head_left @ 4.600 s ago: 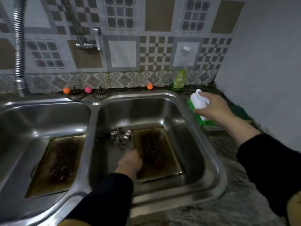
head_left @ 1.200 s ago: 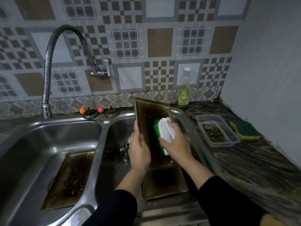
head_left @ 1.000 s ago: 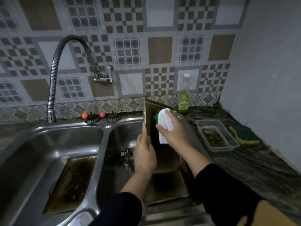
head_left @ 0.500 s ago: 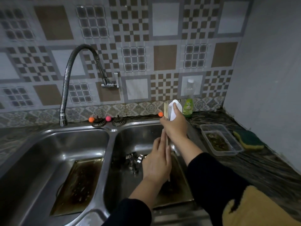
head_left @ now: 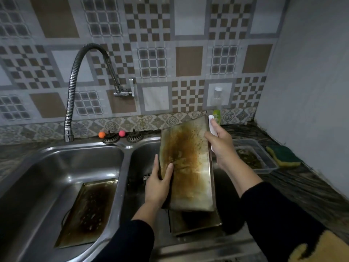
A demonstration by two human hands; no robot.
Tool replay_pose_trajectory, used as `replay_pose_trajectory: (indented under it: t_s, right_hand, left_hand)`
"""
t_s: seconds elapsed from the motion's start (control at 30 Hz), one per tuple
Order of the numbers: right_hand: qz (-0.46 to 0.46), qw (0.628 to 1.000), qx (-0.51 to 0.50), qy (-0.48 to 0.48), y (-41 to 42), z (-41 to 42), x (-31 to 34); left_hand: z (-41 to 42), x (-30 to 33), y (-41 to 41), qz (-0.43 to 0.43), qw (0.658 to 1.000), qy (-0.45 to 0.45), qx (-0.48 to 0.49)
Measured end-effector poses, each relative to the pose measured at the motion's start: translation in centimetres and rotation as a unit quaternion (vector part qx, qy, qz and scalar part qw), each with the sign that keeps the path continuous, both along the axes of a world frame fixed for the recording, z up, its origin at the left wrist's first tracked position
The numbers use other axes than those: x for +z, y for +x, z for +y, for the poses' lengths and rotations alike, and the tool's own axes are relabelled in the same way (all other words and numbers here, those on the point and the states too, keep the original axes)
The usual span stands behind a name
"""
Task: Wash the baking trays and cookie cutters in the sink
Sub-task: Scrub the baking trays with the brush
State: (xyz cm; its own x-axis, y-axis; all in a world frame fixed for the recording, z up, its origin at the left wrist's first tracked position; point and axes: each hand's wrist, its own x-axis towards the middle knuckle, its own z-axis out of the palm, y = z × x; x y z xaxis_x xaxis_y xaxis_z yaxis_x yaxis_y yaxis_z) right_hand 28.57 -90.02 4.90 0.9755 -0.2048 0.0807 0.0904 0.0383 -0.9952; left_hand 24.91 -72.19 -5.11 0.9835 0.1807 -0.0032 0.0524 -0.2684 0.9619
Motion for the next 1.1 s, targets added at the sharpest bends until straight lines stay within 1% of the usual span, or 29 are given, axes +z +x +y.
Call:
replay_pose_trajectory:
  t_s: [0.03, 0.1, 0.17, 0.2, 0.27, 0.3, 0.37, 0.5, 0.57, 0.63, 0.7, 0.8, 0.87, 0.93, 1.0, 1.07, 1.1]
  right_hand:
    - [0.004, 0.999, -0.012, -0.038, 0.0, -0.5, -0.1]
    - [0.017, 0.986, -0.036, -0.162, 0.0, -1.5, -0.3]
    - [0.024, 0.951, -0.057, -0.302, -0.3, -2.2, -0.8]
    - [0.019, 0.933, -0.072, -0.352, -0.5, -2.5, -1.0]
    - [-0.004, 0.910, -0.103, -0.403, -0.7, -2.8, -1.4]
    - [-0.012, 0.910, -0.109, -0.400, -0.8, -2.7, -1.6]
    - [-0.026, 0.928, -0.092, -0.359, -1.2, -2.0, -1.9]
    - [-0.079, 0.954, -0.023, -0.287, -3.7, 1.8, -3.7]
    - [-0.123, 0.951, 0.001, -0.284, -5.1, 3.8, -4.5]
    - [-0.176, 0.940, -0.022, -0.290, -5.0, 4.5, -4.0]
    - [-0.206, 0.935, -0.062, -0.281, -3.0, 4.3, -2.0]
    - [-0.187, 0.932, -0.083, -0.299, 0.7, 3.3, 1.3]
    - [-0.187, 0.921, -0.061, -0.337, 1.3, 3.1, 1.5]
    - [-0.179, 0.924, -0.001, -0.339, -0.7, 3.5, -0.6]
    - [-0.184, 0.927, 0.053, -0.324, -3.9, 4.0, -4.1]
    - [-0.196, 0.924, 0.069, -0.321, -6.0, 4.0, -6.6]
    - [-0.202, 0.921, 0.057, -0.328, -5.8, 3.8, -6.8]
  left_hand:
    - [0.1, 0.1, 0.1, -0.026, 1.000, -0.007, 0.010]
    - [0.4, 0.4, 0.5, -0.065, 0.998, -0.011, 0.023]
    - [0.6, 1.0, 1.0, -0.091, 0.996, -0.003, 0.023]
    - [0.5, 1.4, 1.2, -0.105, 0.994, 0.005, 0.027]
    - [0.3, 2.1, 1.4, -0.130, 0.990, 0.022, 0.054]
    - [0.1, 2.4, 1.4, -0.132, 0.988, 0.028, 0.074]
    - [-0.3, 2.7, 1.5, -0.128, 0.986, 0.023, 0.102]
    - [-1.6, 3.3, 2.0, -0.145, 0.985, -0.009, 0.098]
    - [-2.8, 3.7, 2.2, -0.161, 0.983, -0.050, 0.072]
    - [-4.0, 3.9, 2.0, -0.177, 0.980, -0.084, 0.048]
    - [-5.0, 4.0, 1.4, -0.187, 0.977, -0.097, 0.025]
    - [-6.0, 4.1, 0.7, -0.199, 0.976, -0.088, -0.001]
    - [-5.9, 4.1, 1.1, -0.204, 0.975, -0.089, 0.014]
    - [-4.9, 4.0, 2.0, -0.207, 0.973, -0.086, 0.057]
    - [-3.4, 3.8, 2.7, -0.201, 0.971, -0.079, 0.099]
    - [-2.3, 3.5, 2.8, -0.203, 0.971, -0.072, 0.106]
    - [-2.2, 3.3, 2.7, -0.208, 0.971, -0.072, 0.096]
